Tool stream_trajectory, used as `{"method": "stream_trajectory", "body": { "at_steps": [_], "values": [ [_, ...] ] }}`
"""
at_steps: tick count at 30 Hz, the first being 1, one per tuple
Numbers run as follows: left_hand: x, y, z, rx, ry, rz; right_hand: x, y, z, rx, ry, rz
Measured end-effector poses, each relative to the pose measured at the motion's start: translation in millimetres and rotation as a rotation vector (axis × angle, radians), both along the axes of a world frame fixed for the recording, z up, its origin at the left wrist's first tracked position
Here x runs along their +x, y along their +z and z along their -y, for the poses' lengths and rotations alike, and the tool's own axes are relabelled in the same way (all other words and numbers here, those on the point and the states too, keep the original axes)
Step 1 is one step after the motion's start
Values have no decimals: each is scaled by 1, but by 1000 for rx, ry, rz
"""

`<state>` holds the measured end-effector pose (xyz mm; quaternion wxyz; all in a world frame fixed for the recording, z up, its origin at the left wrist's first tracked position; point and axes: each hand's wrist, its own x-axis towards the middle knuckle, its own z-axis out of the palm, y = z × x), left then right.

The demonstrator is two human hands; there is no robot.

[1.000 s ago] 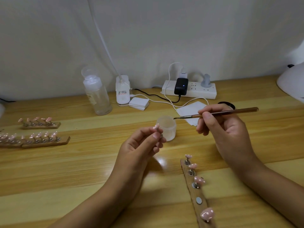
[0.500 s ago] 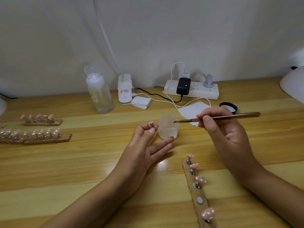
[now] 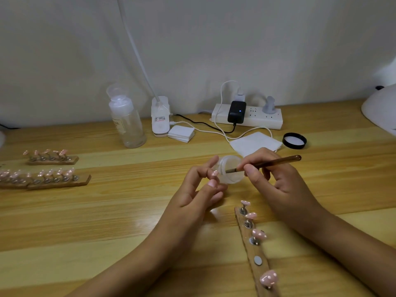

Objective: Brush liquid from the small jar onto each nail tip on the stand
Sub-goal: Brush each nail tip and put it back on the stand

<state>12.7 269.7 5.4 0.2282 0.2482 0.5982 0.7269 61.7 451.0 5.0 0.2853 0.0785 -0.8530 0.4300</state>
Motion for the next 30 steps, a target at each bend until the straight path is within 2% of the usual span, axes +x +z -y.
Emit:
{"method": "stream_trajectory", "body": {
  "at_steps": [8,15,23,30],
  "values": [
    [1,2,0,-23,14,-6,2,3,-1,-15,-9,-50],
    [0,1,0,-30,35,8,1,2,-1,-21,-15,2],
    [-6,-2,0,15,59,78,2,4,-5,-291,-63,-79],
    [-8,-4,0,38,63,118,2,5,-6,-369,-76,-70]
  ]
}}
